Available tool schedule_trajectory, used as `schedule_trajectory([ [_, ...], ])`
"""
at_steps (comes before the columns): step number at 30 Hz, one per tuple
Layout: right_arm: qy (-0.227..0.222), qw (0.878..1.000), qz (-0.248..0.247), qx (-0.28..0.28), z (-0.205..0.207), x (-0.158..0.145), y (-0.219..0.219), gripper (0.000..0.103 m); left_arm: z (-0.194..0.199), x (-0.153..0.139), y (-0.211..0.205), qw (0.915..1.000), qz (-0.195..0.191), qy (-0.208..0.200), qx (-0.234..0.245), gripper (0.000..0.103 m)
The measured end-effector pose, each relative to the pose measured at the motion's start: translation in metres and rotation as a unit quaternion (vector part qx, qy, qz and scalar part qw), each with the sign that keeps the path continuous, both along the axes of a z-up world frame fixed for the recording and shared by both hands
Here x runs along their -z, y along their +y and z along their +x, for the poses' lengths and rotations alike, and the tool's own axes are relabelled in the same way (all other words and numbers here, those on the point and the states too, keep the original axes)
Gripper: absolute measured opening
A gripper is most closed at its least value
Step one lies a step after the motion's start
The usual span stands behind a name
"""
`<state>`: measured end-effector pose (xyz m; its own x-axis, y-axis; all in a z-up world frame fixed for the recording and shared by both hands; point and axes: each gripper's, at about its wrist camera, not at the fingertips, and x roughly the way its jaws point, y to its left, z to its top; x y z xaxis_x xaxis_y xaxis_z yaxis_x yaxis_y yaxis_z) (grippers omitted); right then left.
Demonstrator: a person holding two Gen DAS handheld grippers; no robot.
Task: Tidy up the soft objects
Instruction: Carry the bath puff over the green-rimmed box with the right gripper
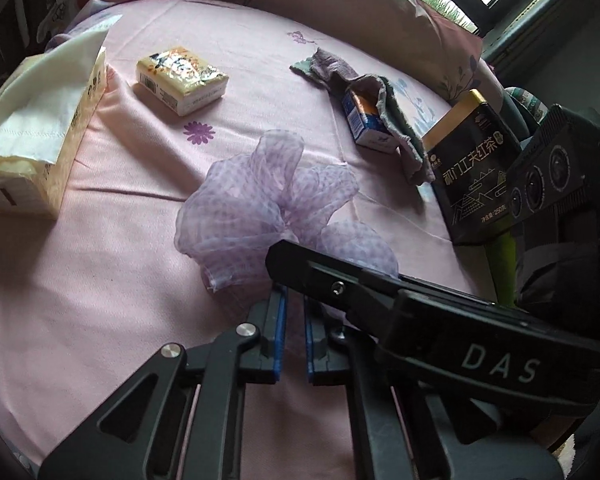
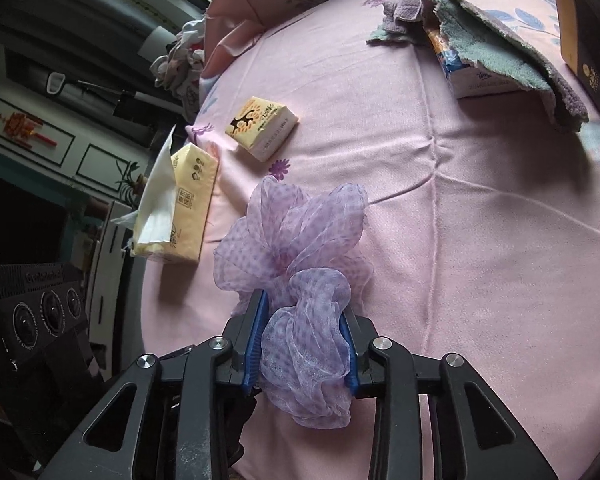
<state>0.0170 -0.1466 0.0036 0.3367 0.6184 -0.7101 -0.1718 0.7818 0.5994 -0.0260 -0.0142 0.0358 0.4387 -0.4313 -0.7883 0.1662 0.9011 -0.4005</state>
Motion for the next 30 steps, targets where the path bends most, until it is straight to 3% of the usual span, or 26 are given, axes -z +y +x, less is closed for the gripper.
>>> schedule_trajectory([
  [9,-0.134,0.991,-0.008,0.015,-0.031,-0.066,-0.016,0.035,-0.027,-0.056,-0.012,0.9895,-0.020,-0.141,0.025,0.002],
  [19,-0.269,0.962,-0.018,0.048,-0.075,-0.135,-0.062,0.035,-0.060,-0.117,-0.053,0.9573,-0.039,-0.281,0.053,0.002],
  [25,-0.321,0.942,-0.029,0.094,-0.100,-0.157,-0.105,0.035,-0.068,-0.140,-0.095,0.9382,-0.050,-0.323,0.114,0.002],
  [30,-0.339,0.929,-0.024,0.149,-0.114,-0.165,-0.152,0.035,-0.067,-0.150,-0.141,0.9263,-0.052,-0.338,0.158,0.002],
])
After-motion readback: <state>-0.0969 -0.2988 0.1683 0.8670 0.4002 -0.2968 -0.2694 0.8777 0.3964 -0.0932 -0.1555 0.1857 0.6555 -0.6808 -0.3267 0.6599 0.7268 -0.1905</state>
